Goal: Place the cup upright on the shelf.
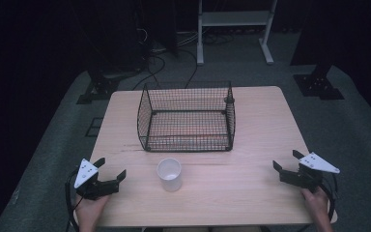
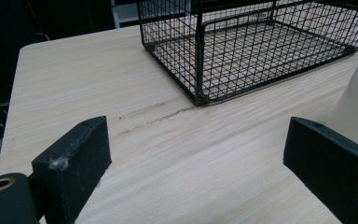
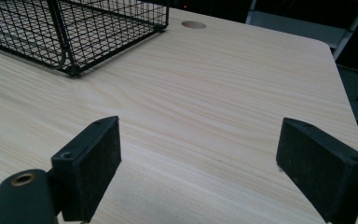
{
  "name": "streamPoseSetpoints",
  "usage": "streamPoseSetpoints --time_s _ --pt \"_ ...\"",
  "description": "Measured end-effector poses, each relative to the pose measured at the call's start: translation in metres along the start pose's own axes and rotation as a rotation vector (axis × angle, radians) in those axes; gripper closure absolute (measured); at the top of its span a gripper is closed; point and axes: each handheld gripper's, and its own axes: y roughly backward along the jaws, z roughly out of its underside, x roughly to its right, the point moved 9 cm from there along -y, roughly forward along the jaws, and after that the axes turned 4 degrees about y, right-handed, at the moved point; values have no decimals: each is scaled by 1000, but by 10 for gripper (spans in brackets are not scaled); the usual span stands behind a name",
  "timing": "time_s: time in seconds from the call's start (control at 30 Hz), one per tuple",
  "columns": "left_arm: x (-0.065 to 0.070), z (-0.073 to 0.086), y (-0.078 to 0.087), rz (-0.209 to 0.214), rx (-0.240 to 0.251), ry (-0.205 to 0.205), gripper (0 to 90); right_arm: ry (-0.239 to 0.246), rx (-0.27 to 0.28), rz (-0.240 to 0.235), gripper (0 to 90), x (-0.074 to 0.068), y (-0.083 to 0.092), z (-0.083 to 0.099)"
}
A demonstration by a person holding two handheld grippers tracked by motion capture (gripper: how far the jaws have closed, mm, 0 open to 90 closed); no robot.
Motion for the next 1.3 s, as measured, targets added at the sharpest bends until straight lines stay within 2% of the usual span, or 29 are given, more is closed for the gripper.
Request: streamPoseSetpoints --time_s 0.37,0.63,0.9,1.07,1.3 --pt "5 -2 -1 15 4 -11 67 -1 -1 2 131 0 0 0" --pt "12 -5 -1 32 2 -36 54 0 -3 4 131 0 0 0" --pt "22 -10 -3 80 -3 -44 33 3 -5 7 130 0 -1 0" --pt "31 -14 -6 107 -15 -77 25 4 -5 7 131 0 -1 0" --pt "43 -16 -6 160 -22 -97 24 5 -6 6 131 0 -1 0"
